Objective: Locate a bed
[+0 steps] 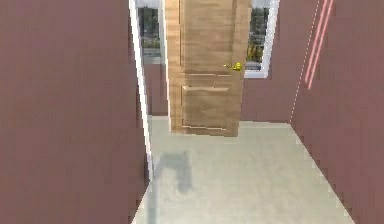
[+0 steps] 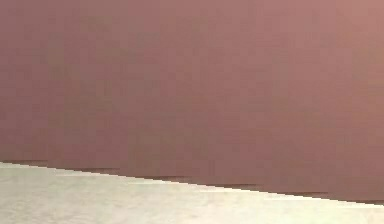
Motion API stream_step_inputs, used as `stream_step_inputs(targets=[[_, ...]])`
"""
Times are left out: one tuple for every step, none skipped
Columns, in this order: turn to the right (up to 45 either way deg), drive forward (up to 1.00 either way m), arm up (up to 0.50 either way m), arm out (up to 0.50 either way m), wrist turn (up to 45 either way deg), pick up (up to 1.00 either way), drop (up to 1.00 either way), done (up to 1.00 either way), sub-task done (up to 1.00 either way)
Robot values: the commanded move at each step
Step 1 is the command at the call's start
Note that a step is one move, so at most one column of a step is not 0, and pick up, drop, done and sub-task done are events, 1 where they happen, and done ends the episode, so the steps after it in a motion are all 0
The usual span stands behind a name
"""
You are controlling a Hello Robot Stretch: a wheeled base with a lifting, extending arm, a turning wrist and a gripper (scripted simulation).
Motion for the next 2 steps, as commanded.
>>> stream_step_inputs(targets=[[0.0,1.00,0.00,0.00,0.0,0.00,0.00,0.00,0.00],[0.0,0.75,0.00,0.00,0.0,0.00,0.00,0.00,0.00]])
